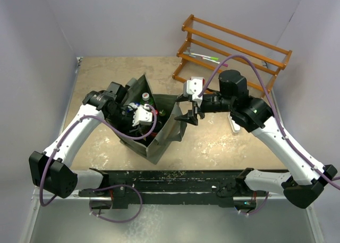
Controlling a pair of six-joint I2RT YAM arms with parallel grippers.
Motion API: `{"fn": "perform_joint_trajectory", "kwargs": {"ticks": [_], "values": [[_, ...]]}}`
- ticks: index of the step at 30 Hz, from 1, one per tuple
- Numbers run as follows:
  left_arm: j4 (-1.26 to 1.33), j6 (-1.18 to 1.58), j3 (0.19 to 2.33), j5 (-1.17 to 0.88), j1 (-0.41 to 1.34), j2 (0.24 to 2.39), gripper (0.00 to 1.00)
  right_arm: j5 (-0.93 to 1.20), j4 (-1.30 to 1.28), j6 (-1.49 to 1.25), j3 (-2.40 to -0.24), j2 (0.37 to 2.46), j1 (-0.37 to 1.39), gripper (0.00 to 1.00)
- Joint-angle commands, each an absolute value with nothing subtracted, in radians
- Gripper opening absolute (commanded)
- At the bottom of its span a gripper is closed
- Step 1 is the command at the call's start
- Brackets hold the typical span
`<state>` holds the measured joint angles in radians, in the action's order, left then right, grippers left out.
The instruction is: Place the beverage into the canvas bag
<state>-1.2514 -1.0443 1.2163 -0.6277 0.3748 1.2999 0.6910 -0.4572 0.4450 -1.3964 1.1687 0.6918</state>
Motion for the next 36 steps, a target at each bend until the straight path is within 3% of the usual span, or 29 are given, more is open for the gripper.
{"fn": "perform_joint_trajectory", "kwargs": {"ticks": [1, 22, 36], "values": [[-1.277, -1.052, 1.207, -0.633, 0.380, 1.285, 0.40, 0.693, -0.426, 0.447, -1.407, 1.145, 0.675, 0.66], [-1.258, -0.946, 1.299, -0.684, 0.379, 1.236, 0.90, 0.734, -0.428, 0.467, -1.389, 1.117, 0.606, 0.67], [-1.271, -0.897, 1.369, -0.664, 0.379, 1.152, 0.96, 0.767, -0.431, 0.469, -1.394, 1.122, 0.573, 0.67]]}}
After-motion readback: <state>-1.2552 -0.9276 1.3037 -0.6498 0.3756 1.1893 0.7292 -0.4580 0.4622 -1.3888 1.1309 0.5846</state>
